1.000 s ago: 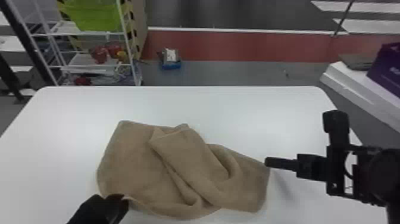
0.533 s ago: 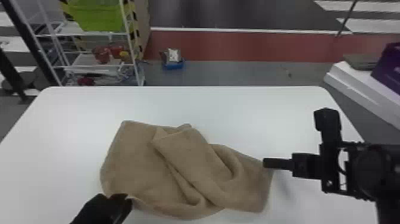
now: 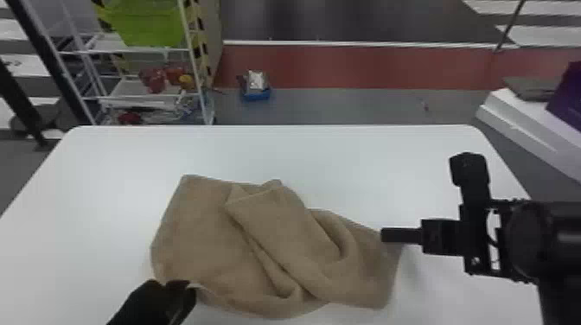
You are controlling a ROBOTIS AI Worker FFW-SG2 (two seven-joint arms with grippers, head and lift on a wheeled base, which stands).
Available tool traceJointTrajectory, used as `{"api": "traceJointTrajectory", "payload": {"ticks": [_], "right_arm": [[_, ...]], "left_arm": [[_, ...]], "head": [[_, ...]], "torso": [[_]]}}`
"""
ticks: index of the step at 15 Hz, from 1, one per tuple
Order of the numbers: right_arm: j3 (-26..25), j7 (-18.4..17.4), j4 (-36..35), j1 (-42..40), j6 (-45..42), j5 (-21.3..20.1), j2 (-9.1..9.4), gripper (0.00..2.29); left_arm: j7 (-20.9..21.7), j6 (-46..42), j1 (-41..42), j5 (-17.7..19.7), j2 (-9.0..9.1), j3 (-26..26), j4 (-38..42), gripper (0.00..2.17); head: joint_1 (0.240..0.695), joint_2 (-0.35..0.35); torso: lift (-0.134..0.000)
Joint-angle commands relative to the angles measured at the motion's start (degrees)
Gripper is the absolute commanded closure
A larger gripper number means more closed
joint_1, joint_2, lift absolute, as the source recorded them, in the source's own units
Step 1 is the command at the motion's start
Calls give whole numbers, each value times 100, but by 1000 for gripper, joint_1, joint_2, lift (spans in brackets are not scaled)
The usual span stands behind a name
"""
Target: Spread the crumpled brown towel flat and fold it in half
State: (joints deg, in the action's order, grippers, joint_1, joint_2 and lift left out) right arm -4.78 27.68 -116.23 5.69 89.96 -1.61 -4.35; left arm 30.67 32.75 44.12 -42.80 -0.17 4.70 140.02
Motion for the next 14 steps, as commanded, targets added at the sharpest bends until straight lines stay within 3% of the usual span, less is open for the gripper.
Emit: {"api": "traceJointTrajectory", "payload": {"ticks": [1, 4, 6, 14], "right_arm": [[74, 53, 48, 38, 12, -59, -4, 765], [91, 203, 48, 46, 12, -156, -4, 745], [74, 379, -5, 55, 12, -340, -13, 566], [249, 906, -119, -6, 12, -771, -30, 353]], "left_arm": [[18, -9, 9, 0, 0, -4, -1, 1079], [26, 9, 9, 0, 0, -13, 8, 1079], [26, -9, 26, 0, 0, -13, 17, 1079], [35, 9, 26, -9, 0, 5, 26, 1079]], "head": [[695, -3], [695, 3], [695, 7], [695, 4]], "torso": [[-134], [-134], [-134], [-134]]}}
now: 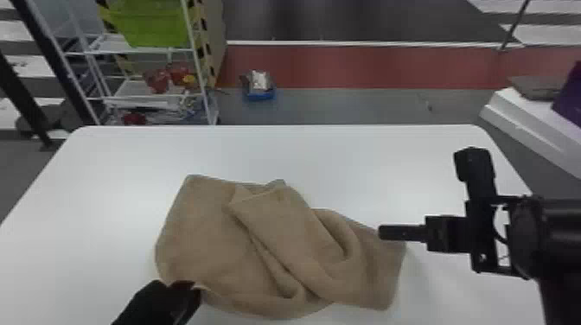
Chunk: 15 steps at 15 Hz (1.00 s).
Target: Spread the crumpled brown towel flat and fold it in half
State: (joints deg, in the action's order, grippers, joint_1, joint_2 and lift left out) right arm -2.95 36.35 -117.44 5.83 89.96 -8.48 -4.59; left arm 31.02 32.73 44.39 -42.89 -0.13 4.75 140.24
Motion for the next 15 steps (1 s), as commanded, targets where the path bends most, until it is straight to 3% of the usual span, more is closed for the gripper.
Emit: {"api": "traceJointTrajectory", "payload": {"ticks": [1, 9, 13, 15], "right_arm": [[137, 91, -7, -47, 12, -180, -24, 333], [366, 144, 72, -144, 12, -461, -139, 309], [471, 144, 125, -73, 12, -523, -139, 589], [480, 416, 178, -21, 12, -654, -112, 957]], "left_arm": [[0, -7, 0, 0, 4, 0, -5, 1079], [35, 10, -114, 9, 4, 0, -85, 1079], [44, 10, -141, 9, 4, -9, -102, 1079], [44, 10, -141, 9, 4, -9, -102, 1079]], "head": [[695, 5], [695, 2], [695, 0], [695, 7]], "torso": [[-134], [-134], [-134], [-134]]}}
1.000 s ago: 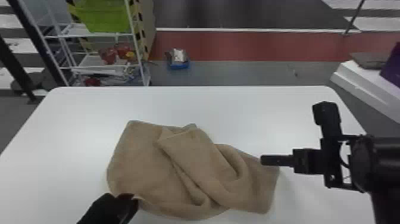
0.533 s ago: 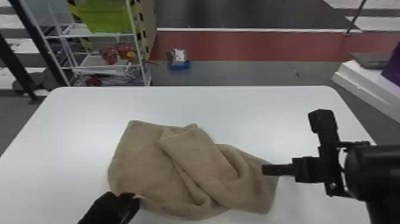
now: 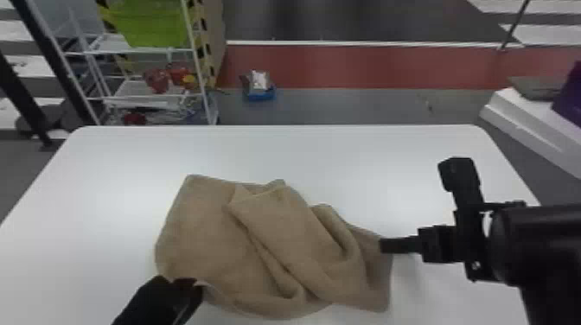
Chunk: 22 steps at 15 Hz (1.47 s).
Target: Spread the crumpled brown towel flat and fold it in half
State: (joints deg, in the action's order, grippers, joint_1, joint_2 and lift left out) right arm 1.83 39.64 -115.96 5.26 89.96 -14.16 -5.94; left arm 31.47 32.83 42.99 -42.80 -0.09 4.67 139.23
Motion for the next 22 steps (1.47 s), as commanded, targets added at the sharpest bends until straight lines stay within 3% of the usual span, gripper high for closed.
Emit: {"api": "traceJointTrajectory", "payload": {"ticks": [1, 3, 6, 8, 9, 10, 15, 19, 22], "right_arm": [[2, 96, 30, 36, 12, -105, 32, 967], [-7, 114, 39, 28, 12, -87, 40, 1241], [-192, 105, 21, -148, 12, 106, 67, 1244], [-526, 26, -181, -315, 12, 722, 155, 1244], [-745, 0, -269, -359, 12, 994, 260, 1244], [-921, -18, -392, -385, -176, 1293, 330, 1244], [-1712, -545, -603, -183, -1265, 2435, 392, 1244], [-2222, -1037, -603, 230, -1301, 2690, 383, 1244], [-2459, -1178, -550, 493, -1406, 2699, 357, 1244]], "left_arm": [[0, 0, -2, 0, 0, -1, -1, 1079], [0, 0, -2, 0, 9, -1, -1, 1079], [0, 0, -2, 9, 9, -19, -1, 1079], [-18, 0, -37, 0, 9, -45, 16, 1092], [-71, 0, -54, 0, 23, -63, 60, 1393], [-88, -18, -98, 0, 23, -89, 113, 1436], [-194, 18, -459, 26, 23, -177, 596, 1440], [-176, 633, -1153, 105, 23, -335, 913, 1440], [-18, 1090, -1768, 193, 23, -573, 939, 1440]], "head": [[695, 12], [695, 16], [695, 16], [695, 16], [695, 19], [695, 30], [695, 59], [695, 24], [695, 1]], "torso": [[-134], [-134], [-134], [-134], [-134], [-134], [-134], [-134], [-134]]}}
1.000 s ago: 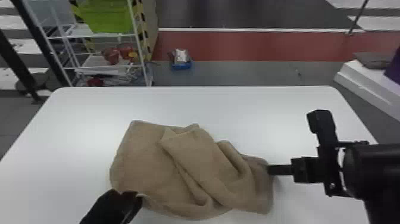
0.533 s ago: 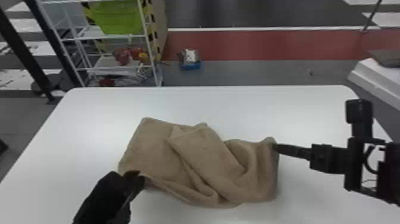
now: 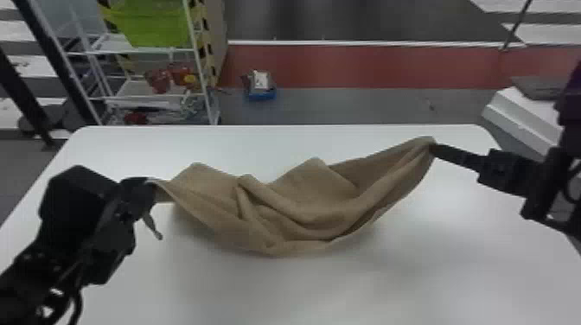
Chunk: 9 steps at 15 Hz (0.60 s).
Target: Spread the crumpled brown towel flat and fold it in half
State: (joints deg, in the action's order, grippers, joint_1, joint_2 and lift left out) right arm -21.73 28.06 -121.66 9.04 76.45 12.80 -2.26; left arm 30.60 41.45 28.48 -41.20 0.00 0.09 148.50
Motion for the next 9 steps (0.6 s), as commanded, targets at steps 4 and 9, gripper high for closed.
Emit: {"api": "traceJointTrajectory", "payload": {"ticks": [4, 9], "right_arm": [[-165, -301, 178, 344, -72, 30, -47, 1244], [-173, -468, 837, 986, -72, 21, -161, 1244]], "left_arm": [[429, 913, -1319, 51, 15, -475, -111, 1436], [1115, 966, -2171, 51, 15, -985, -673, 1436]], "head": [[685, -1], [631, 18]], "torso": [[-134], [-134]]}}
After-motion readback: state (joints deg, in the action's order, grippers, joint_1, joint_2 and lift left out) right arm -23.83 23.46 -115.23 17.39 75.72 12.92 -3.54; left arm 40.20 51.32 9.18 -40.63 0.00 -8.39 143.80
